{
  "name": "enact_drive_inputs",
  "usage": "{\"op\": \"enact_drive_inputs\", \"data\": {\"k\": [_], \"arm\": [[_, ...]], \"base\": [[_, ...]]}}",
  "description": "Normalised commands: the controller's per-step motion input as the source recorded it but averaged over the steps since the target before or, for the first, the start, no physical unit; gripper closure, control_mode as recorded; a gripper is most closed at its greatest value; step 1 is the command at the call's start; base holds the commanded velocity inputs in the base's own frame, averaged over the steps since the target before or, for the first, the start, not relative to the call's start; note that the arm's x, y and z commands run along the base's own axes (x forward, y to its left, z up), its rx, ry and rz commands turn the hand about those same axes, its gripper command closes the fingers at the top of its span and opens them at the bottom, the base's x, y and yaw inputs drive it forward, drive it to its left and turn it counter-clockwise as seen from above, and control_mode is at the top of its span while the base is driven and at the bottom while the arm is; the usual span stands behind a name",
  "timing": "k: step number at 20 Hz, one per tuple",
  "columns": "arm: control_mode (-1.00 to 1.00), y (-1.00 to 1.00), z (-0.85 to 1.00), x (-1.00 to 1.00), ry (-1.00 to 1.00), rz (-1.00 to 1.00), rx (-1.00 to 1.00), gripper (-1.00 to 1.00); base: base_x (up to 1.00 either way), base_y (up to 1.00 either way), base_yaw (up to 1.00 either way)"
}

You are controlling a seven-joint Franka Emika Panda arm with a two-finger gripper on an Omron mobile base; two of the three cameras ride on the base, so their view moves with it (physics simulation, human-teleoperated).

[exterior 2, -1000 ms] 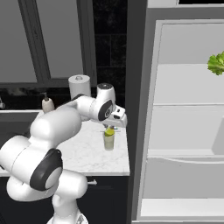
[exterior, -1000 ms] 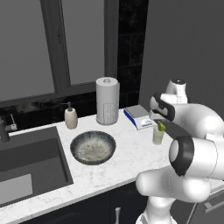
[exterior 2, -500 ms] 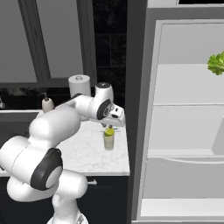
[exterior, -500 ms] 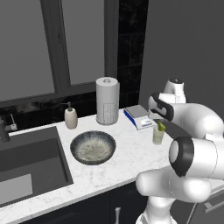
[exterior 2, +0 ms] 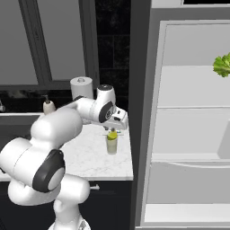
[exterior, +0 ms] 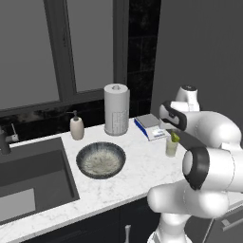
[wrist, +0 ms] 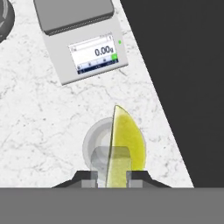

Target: Grab a lemon wedge from the fridge and one ice cube from the ice bowl, and put them in the glass of lemonade.

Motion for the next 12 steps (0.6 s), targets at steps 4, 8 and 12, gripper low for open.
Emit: {"op": "enact_drive_inputs", "data": {"k": [4, 8, 12], "arm": [[-1.00, 0.07, 0.00, 0.06, 0.02, 0.00, 0.00, 1.00], [-1.00, 0.00, 0.00, 0.00, 0.01, 0.00, 0.00, 1.00], [-1.00, 0.00, 0.00, 0.04, 0.05, 0.00, 0.00, 1.00]], "base": [[0.00, 0.00, 0.00], [0.00, 0.00, 0.00], [0.00, 0.00, 0.00]]}}
